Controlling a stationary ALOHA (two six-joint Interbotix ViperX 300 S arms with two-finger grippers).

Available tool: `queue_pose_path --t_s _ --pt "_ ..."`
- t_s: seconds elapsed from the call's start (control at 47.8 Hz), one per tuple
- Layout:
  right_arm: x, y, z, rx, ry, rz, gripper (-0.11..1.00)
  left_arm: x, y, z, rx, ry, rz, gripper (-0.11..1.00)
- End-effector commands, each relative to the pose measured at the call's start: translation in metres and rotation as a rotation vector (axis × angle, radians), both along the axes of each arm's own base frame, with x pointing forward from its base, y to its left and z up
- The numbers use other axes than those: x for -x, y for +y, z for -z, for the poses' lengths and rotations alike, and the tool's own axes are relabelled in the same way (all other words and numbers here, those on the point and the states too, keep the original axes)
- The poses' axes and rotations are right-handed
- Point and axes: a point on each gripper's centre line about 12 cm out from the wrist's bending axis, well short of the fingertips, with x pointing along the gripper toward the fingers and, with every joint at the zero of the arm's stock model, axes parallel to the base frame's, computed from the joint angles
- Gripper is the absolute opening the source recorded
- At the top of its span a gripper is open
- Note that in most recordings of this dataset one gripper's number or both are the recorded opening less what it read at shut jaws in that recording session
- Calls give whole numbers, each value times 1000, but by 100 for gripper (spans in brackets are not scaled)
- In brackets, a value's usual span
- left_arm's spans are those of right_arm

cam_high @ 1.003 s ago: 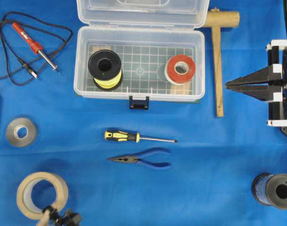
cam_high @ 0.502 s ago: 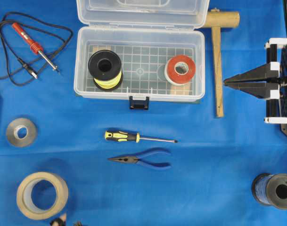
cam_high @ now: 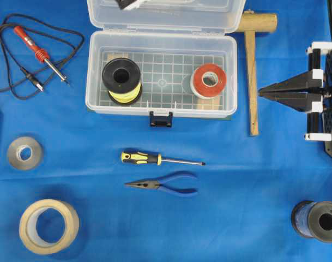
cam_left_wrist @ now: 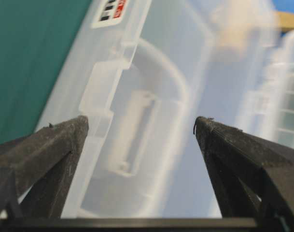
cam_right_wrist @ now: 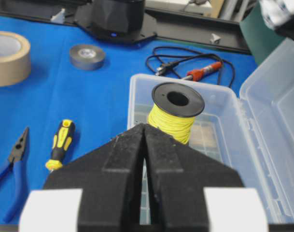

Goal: Close the tool box with the left arm.

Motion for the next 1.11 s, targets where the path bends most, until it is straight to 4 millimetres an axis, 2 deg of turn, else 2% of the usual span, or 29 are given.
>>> queue_pose_path --t_s 0.0,0.397,0.773,0.941,1.087 --pt "-3 0 -6 4 -15 1 0 -6 -36 -3 38 25 67 92" --pt "-3 0 -6 3 -17 1 0 8 -110 -18 102 45 183 92" --pt "-3 0 -6 2 -15 1 0 33 -176 -4 204 52 256 92" --pt "-3 0 -6 3 -18 1 0 39 -196 -9 215 10 296 92" --pt "-3 0 -7 -2 -22 2 0 48 -198 -23 210 -32 303 92"
